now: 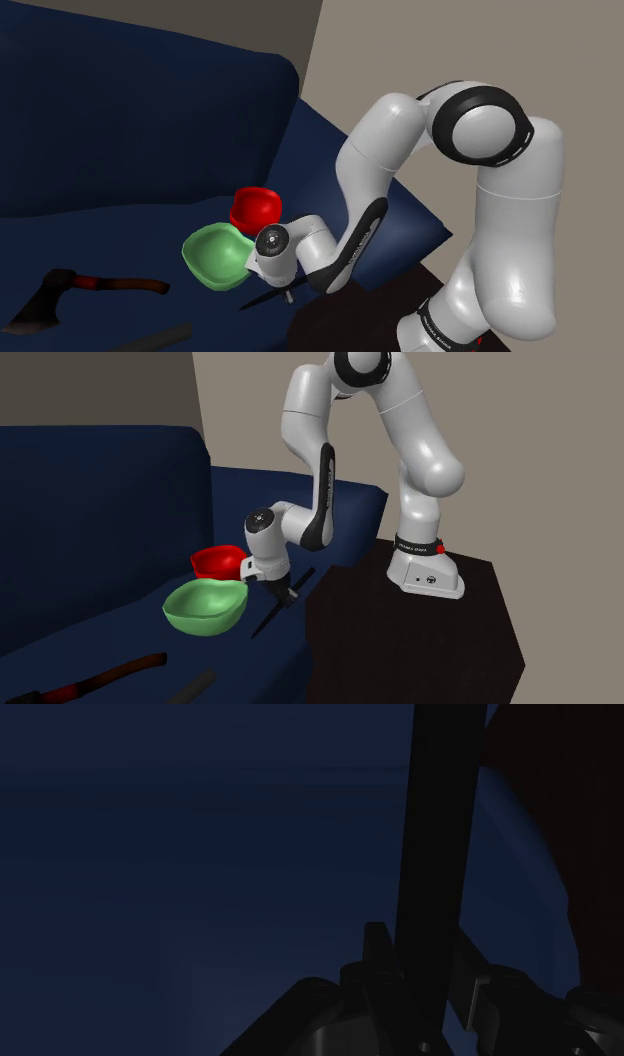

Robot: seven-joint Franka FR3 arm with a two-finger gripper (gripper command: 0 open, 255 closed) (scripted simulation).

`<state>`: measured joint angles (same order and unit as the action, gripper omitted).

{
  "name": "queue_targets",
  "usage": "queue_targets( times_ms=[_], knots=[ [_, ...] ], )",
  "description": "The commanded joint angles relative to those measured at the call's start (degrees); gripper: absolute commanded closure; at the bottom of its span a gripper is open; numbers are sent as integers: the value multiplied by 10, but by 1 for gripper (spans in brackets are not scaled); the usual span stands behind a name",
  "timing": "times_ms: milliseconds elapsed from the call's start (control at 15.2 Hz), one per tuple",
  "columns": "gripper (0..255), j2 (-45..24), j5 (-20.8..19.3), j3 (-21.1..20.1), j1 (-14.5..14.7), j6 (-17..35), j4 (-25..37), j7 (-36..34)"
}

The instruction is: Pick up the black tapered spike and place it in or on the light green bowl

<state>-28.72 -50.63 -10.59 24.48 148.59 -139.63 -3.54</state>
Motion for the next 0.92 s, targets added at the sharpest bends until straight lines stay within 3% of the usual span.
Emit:
queue_targets(
  times_ms=[0, 858],
  knots=[
    [255, 20, 15, -9, -6, -8, -9, 13],
    [255, 141, 122, -63, -40, -64, -52, 109]
  ],
)
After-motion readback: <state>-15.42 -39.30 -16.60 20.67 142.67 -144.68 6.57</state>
